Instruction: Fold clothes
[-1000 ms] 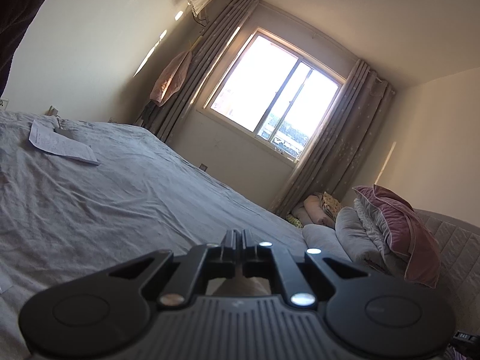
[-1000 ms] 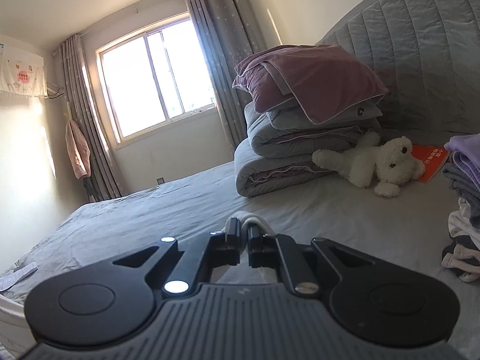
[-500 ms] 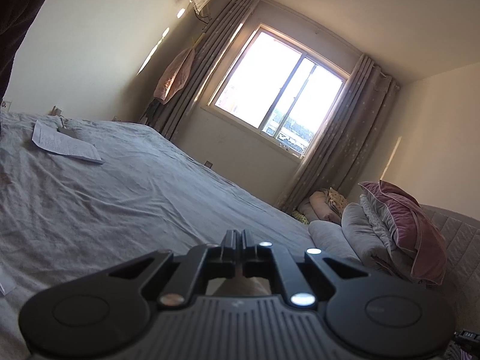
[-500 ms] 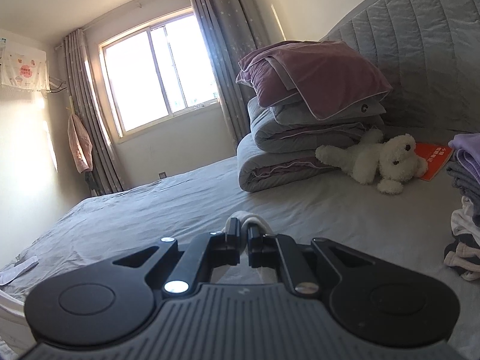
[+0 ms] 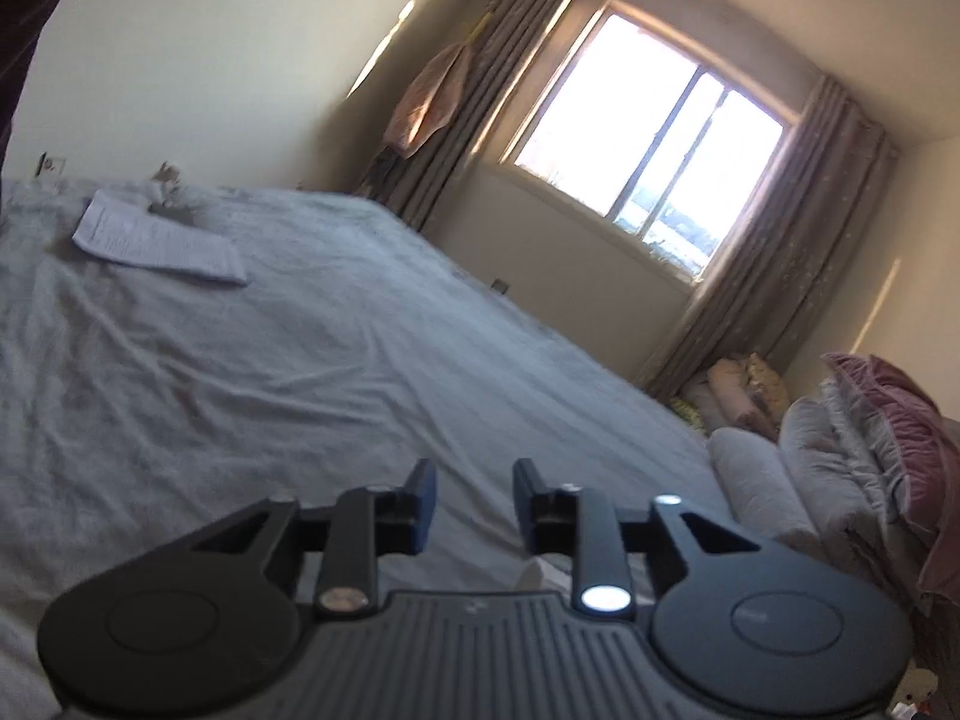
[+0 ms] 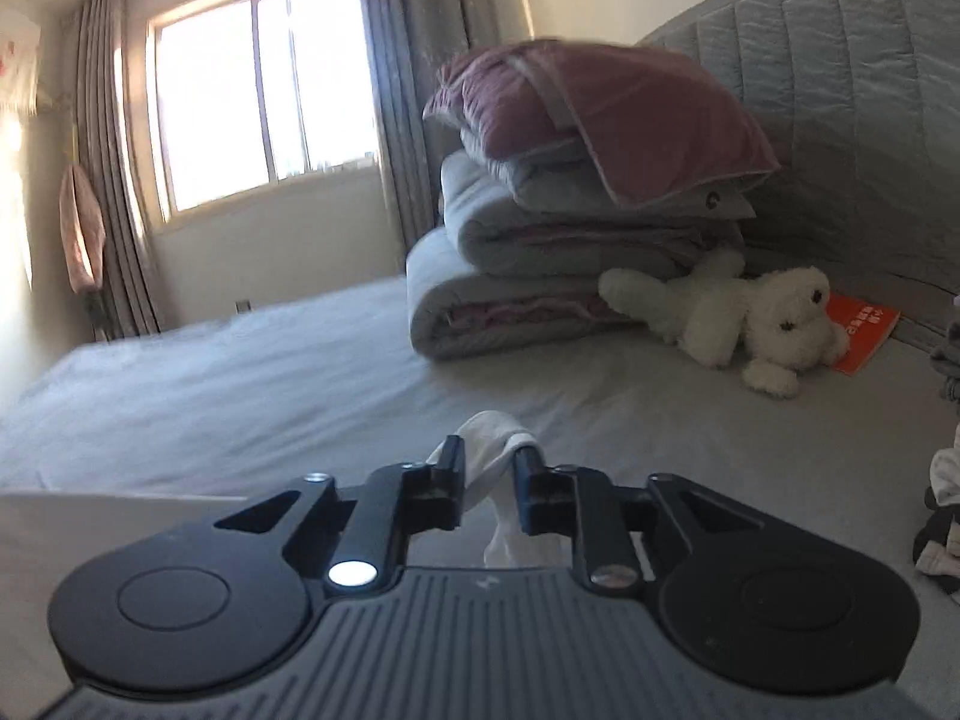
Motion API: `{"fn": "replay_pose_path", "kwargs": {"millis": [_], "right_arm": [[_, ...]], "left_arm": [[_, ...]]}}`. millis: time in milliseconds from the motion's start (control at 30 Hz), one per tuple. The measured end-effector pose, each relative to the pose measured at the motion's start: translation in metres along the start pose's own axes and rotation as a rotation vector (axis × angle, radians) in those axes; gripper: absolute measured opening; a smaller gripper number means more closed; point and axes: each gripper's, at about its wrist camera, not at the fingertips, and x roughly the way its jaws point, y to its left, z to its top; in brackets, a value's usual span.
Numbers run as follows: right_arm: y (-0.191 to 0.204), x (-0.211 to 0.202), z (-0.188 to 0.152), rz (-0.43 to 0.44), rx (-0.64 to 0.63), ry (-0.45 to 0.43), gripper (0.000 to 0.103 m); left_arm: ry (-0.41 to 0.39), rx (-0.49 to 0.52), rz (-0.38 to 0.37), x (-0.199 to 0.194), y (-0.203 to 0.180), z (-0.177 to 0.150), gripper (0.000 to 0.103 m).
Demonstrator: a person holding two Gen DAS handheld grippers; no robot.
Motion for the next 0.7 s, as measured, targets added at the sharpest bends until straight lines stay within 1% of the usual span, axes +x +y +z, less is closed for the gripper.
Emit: {"fn": "replay_pose_path", "kwargs": {"millis": [33,67,100,133,167,200,233,267,333,367,400,467,567,633,700], "right_arm": [[0.002,0.001,-0.005,0.022,-0.038,0.040,0.046],[0.003,-0.001,-0.008,0.033,-0.069,0.058,0.050],[0.004,-0.004,-0.010,0.027,-0.093,0.061,0.056],[0.003,-0.008,-0.011,0.010,-0.103,0.057,0.060],[0.000,-0.011,-0.011,-0.004,-0.098,0.059,0.062],[-0.006,-0.013,-0.010,-0.005,-0.079,0.077,0.065],[-0.011,-0.013,-0.010,0.000,-0.060,0.101,0.066],[-0.016,-0.013,-0.010,0.027,-0.043,0.143,0.067],[-0.025,-0.014,-0.014,0.074,-0.036,0.227,0.069],[-0.029,-0.016,-0.020,0.085,-0.058,0.270,0.069],[-0.032,-0.020,-0.026,0.096,-0.085,0.312,0.069],[-0.037,-0.030,-0.040,0.119,-0.170,0.383,0.069],[-0.044,-0.048,-0.058,0.189,-0.332,0.413,0.069],[-0.047,-0.053,-0.066,0.236,-0.423,0.391,0.069],[-0.046,-0.048,-0.075,0.245,-0.500,0.375,0.069]], "left_arm": [[0.021,0.005,0.005,0.001,0.005,-0.004,0.032],[0.044,0.021,0.004,0.001,0.005,-0.008,0.032],[0.068,0.037,0.003,0.000,0.005,-0.011,0.032],[0.091,0.053,0.002,0.000,0.005,-0.015,0.037],[0.115,0.070,0.001,-0.001,0.004,-0.019,0.044],[0.138,0.086,-0.001,-0.001,0.004,-0.022,0.047],[0.162,0.103,-0.002,-0.002,0.004,-0.026,0.050],[0.185,0.119,-0.003,-0.002,0.004,-0.029,0.050],[0.300,0.132,0.019,0.001,0.009,-0.045,0.050],[0.339,0.137,0.030,0.000,0.011,-0.051,0.051],[0.378,0.142,0.042,-0.001,0.013,-0.058,0.051],[0.424,0.160,0.042,-0.003,0.018,-0.067,0.051],[0.454,0.186,0.028,-0.005,0.019,-0.077,0.050],[0.473,0.193,0.025,-0.001,0.017,-0.084,0.045],[0.504,0.187,0.023,0.005,0.015,-0.091,0.020]]}}
